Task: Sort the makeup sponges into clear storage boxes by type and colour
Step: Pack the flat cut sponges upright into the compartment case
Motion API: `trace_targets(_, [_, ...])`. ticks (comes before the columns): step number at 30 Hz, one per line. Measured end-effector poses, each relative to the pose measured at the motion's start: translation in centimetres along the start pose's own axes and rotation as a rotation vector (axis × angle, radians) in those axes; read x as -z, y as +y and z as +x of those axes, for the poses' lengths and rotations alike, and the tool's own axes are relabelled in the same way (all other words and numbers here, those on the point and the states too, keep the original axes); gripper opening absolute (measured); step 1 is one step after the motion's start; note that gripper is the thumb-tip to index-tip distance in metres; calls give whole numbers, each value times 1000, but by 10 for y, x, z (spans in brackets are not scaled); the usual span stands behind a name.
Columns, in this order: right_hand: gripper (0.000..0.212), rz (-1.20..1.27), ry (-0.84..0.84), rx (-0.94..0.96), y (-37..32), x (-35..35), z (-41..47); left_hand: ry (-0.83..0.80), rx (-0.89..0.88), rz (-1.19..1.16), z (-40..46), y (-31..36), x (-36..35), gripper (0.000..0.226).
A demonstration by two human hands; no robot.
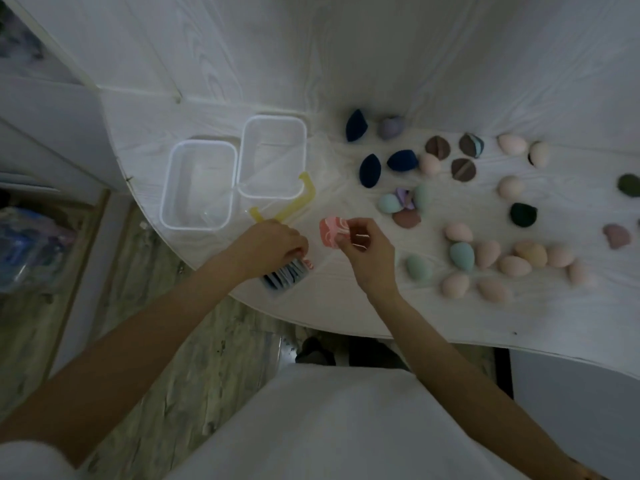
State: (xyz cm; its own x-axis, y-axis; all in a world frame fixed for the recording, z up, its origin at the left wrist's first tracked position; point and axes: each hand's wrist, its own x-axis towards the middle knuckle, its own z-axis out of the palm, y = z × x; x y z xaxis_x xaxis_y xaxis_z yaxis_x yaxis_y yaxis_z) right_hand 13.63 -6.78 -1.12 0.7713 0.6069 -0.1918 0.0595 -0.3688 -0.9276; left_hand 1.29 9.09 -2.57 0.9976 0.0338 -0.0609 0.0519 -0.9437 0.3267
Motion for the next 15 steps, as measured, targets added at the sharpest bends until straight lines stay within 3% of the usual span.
trace_targets(4, [14,-106,-3,76,-3,-7,-5,-21,-17,99,-7,-1,-3,18])
trace_targets(7, [14,-373,12,261,0,-14,-9,53,-5,117,-11,0,-5,32])
trace_targets(11, [20,-782,92,485,8,-28,-9,100,0,93,-12,-5,-12,28])
trace_targets(15, [22,-961,53,523,11,-42,-4,116,-15,115,-13,-8,-12,29])
